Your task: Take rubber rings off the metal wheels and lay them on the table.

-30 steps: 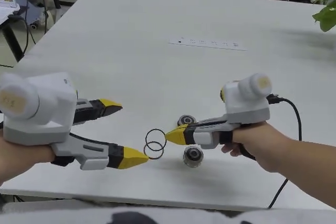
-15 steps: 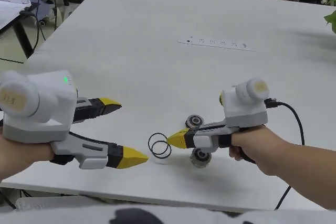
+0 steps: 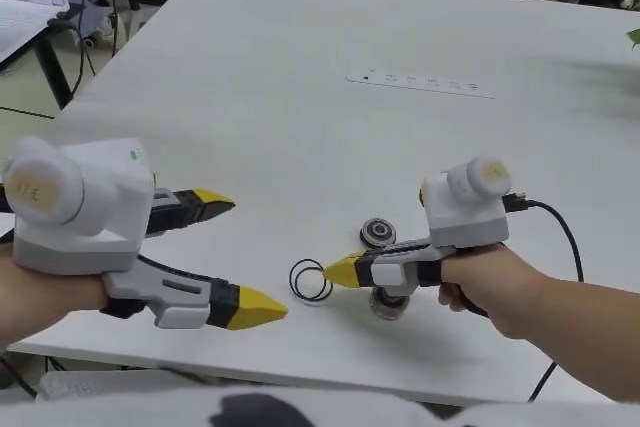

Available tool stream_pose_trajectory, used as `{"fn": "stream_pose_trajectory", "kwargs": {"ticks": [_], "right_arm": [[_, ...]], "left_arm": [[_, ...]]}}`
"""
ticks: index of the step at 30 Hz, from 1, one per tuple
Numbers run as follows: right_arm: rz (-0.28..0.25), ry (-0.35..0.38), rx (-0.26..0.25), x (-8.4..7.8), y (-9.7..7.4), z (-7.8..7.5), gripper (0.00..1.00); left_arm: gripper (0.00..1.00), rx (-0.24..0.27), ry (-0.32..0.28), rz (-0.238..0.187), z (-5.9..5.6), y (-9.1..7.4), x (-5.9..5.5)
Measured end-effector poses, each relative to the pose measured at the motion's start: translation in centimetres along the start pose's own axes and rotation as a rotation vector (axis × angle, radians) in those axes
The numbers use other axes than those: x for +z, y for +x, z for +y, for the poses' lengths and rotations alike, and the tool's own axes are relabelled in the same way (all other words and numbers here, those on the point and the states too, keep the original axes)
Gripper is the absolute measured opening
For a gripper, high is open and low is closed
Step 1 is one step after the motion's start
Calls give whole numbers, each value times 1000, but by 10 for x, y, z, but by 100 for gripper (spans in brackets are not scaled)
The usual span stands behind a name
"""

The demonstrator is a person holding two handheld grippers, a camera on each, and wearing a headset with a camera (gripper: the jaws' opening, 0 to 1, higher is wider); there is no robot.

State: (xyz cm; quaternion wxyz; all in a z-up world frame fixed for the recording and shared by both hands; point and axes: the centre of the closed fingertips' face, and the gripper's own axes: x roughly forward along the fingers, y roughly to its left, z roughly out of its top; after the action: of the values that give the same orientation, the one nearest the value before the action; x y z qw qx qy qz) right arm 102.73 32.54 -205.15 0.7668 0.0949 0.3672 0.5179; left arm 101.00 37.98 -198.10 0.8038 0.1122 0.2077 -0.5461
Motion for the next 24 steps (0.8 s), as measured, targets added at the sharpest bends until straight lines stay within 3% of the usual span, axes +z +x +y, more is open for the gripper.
{"fn": "stream_pose_trajectory", "kwargs": {"ticks": [24], "right_arm": [[28, 40, -73, -10, -1, -16, 0]], "left_arm": [[80, -18, -2, 30, -5, 2, -6]]}}
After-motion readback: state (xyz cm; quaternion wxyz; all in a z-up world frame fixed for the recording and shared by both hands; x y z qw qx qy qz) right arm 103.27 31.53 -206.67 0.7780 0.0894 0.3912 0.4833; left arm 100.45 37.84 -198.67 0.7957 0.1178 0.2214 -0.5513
